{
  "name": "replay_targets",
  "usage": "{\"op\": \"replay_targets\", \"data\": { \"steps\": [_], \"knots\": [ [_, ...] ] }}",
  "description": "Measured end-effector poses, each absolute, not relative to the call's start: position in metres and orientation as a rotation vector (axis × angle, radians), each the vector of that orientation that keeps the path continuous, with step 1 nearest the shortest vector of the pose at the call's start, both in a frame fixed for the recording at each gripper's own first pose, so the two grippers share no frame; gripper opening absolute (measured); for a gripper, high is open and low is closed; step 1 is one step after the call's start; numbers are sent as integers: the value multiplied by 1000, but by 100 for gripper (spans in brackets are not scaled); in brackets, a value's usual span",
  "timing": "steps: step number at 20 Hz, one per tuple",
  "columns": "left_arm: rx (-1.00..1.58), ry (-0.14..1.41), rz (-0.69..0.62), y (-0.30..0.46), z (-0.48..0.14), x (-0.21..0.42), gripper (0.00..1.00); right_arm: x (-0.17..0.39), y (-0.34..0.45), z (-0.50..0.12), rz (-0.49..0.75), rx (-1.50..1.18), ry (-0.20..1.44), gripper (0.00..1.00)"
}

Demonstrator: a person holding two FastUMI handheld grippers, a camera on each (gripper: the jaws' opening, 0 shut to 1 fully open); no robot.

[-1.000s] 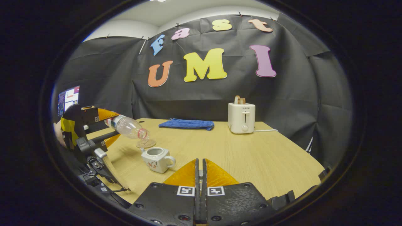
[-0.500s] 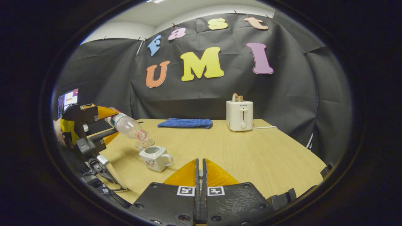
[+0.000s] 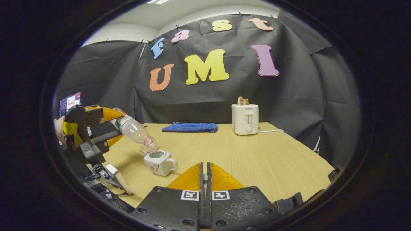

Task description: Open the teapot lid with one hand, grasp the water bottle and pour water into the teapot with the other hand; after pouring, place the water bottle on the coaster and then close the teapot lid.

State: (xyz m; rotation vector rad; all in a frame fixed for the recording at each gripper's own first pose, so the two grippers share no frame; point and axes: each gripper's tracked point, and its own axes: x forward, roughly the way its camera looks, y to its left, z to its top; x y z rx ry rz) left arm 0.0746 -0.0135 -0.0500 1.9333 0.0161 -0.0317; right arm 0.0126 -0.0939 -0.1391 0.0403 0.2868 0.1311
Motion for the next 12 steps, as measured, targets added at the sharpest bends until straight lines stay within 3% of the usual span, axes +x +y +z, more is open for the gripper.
{"op": "replay_targets", "data": {
  "steps": [10,12],
  "knots": [
    [2007,32,-39,-17,-41,77,70,8,-96,-136,138,63,277,1],
    [2028,38,-40,-18,-41,76,75,9,-96,-137,140,64,277,0]
  ]
}}
